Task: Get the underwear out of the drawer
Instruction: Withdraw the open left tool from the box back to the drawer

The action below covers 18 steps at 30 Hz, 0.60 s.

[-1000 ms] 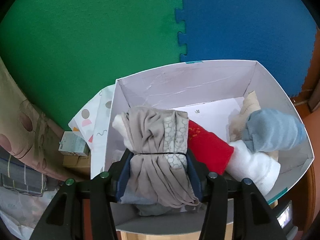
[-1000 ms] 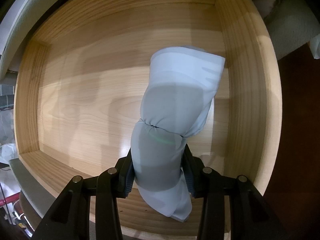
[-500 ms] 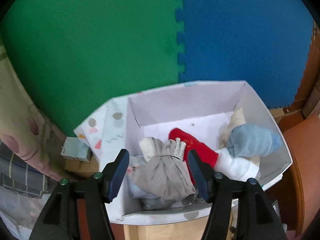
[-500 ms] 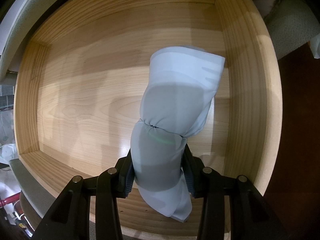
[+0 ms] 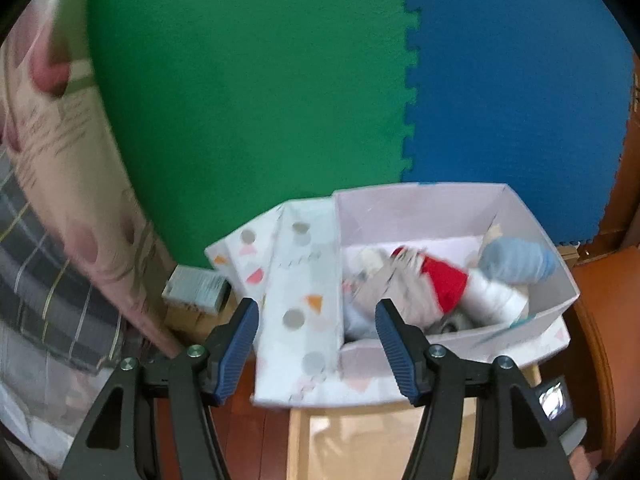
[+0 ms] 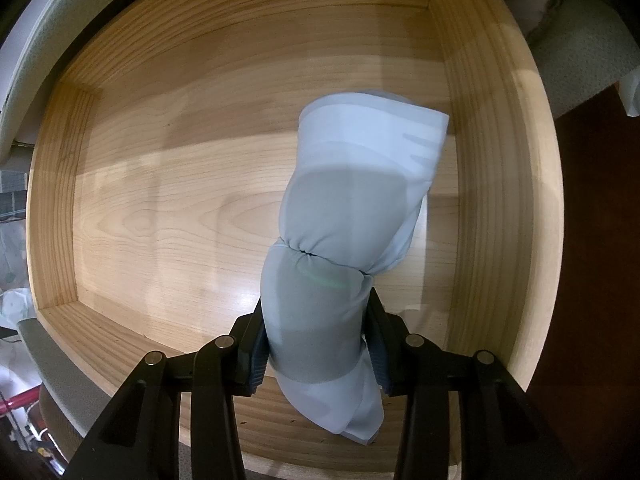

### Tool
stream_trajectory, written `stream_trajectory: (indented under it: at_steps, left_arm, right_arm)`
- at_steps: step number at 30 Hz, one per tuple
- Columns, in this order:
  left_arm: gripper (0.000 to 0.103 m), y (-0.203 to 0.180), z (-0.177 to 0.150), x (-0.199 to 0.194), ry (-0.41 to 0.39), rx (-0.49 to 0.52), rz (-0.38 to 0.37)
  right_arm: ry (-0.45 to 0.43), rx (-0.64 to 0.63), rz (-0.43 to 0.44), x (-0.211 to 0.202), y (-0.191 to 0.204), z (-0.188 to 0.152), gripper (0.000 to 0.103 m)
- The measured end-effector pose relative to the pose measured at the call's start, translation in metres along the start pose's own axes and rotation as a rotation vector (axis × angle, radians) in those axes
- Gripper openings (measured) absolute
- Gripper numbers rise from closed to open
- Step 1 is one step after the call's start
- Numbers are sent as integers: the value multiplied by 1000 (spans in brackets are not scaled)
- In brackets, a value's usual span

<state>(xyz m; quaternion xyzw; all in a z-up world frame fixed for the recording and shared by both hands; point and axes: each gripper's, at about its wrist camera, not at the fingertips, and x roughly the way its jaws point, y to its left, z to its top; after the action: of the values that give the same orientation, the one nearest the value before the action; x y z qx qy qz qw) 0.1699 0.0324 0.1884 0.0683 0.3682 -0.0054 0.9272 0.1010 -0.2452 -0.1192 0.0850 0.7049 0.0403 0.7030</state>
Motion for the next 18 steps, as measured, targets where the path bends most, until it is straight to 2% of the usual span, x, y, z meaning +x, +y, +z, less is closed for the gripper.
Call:
stream_trajectory:
  at_steps: [7, 13, 18]
  left_arm:
    - [62, 24, -70, 20, 97, -36, 56]
    - [62, 25, -129, 41, 163, -60, 44]
    - [62, 10, -158, 56, 200, -29, 13]
  right_arm:
    - [0, -4, -11, -1, -1, 1, 39]
    - [0, -10, -23, 2, 3, 0, 39]
    - [0, -23, -46, 4, 13, -3, 39]
